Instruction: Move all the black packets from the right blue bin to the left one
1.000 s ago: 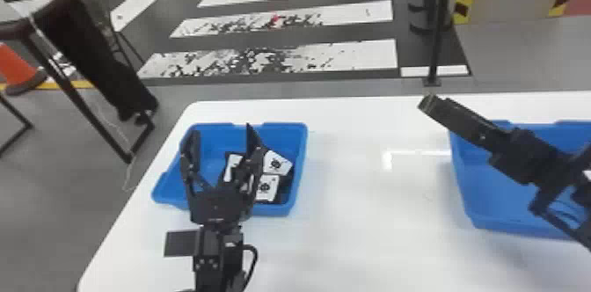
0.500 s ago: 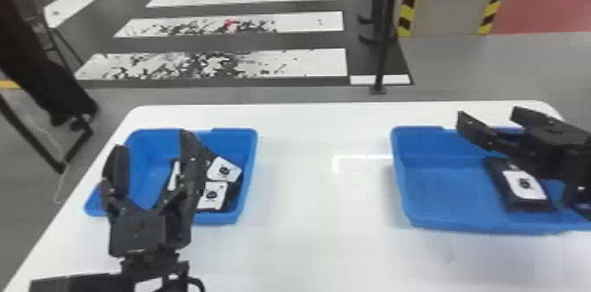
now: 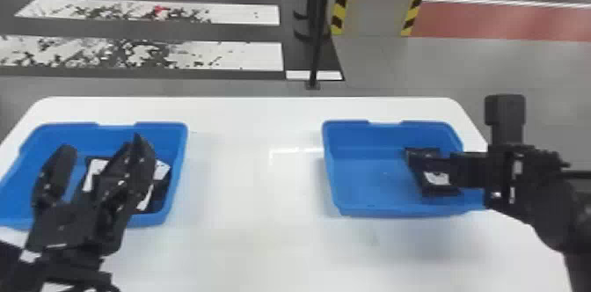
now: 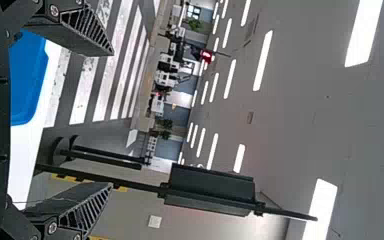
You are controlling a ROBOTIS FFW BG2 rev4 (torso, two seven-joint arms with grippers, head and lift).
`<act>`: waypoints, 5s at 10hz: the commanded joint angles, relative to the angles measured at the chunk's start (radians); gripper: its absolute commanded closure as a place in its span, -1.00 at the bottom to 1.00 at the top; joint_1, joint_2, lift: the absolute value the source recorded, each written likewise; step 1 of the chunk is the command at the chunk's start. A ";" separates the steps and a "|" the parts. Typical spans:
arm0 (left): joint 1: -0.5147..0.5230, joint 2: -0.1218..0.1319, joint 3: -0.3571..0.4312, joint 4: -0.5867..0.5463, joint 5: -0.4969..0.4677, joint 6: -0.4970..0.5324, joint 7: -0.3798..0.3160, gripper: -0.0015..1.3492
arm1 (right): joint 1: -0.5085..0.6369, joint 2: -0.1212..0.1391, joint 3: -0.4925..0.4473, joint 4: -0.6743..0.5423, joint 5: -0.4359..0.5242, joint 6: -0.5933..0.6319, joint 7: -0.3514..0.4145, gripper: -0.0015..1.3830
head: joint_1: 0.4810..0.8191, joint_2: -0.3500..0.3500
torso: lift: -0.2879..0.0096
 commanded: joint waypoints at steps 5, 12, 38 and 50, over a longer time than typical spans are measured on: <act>-0.001 0.000 0.005 -0.004 -0.008 0.011 -0.006 -0.81 | -0.034 -0.005 0.000 0.148 0.023 0.001 -0.005 -0.80 | 0.27 -0.32 | -0.20; 0.006 -0.002 0.015 0.001 -0.006 0.016 -0.009 -0.81 | 0.003 0.012 0.068 -0.088 0.001 0.244 -0.196 -0.79 | 0.27 -0.28 | -0.20; 0.018 -0.004 -0.003 0.063 0.022 -0.141 -0.013 -0.81 | 0.147 0.035 0.070 -0.068 -0.274 -0.264 -0.206 0.75 | 0.27 -0.03 | -0.20; -0.050 0.039 -0.182 0.063 0.156 -0.165 -0.010 -0.80 | -0.069 -0.075 0.640 0.060 -0.599 -0.542 0.140 0.75 | 0.27 0.89 | -0.20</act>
